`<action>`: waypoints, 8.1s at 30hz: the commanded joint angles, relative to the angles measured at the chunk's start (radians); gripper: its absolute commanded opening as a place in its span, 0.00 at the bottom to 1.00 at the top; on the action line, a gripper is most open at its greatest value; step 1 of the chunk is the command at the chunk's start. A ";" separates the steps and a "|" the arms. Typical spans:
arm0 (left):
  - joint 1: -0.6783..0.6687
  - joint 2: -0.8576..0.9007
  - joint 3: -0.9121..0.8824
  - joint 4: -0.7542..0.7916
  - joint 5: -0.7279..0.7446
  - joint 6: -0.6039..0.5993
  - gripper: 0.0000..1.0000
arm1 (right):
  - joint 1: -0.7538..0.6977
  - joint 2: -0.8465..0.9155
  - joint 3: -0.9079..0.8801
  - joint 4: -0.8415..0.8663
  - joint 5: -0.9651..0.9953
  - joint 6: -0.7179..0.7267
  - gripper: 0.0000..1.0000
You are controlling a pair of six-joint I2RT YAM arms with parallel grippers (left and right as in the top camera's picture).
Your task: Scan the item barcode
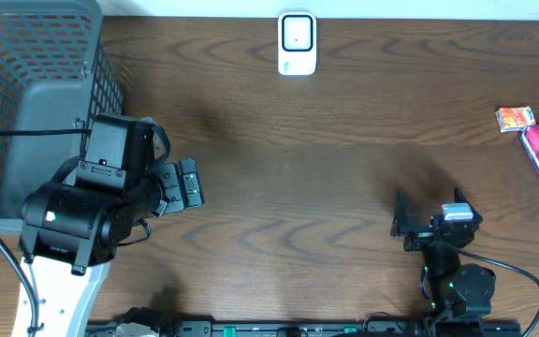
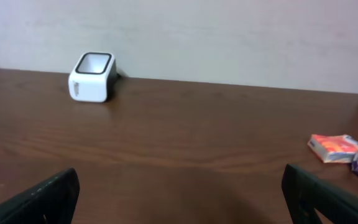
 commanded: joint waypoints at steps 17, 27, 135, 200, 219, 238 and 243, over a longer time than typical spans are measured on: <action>0.004 0.003 0.004 -0.001 -0.013 -0.006 0.98 | -0.012 -0.008 -0.002 -0.009 0.017 0.113 0.99; 0.004 0.003 0.004 -0.001 -0.013 -0.006 0.98 | -0.012 -0.008 -0.002 -0.008 0.013 0.037 0.99; 0.260 -1.125 -1.410 1.226 -0.058 0.294 0.98 | -0.011 -0.007 -0.002 -0.003 0.000 0.071 0.99; 0.282 -1.122 -1.410 1.226 -0.047 0.384 0.98 | -0.011 -0.007 -0.002 -0.003 0.000 0.071 0.99; 0.282 -1.122 -1.410 1.226 -0.047 0.384 0.98 | -0.011 -0.007 -0.002 -0.003 0.000 0.071 0.99; 0.282 -1.122 -1.410 1.226 -0.047 0.384 0.98 | -0.011 -0.007 -0.002 -0.003 0.000 0.071 0.99; 0.282 -1.122 -1.410 1.226 -0.047 0.384 0.98 | -0.011 -0.007 -0.002 -0.003 0.000 0.071 0.99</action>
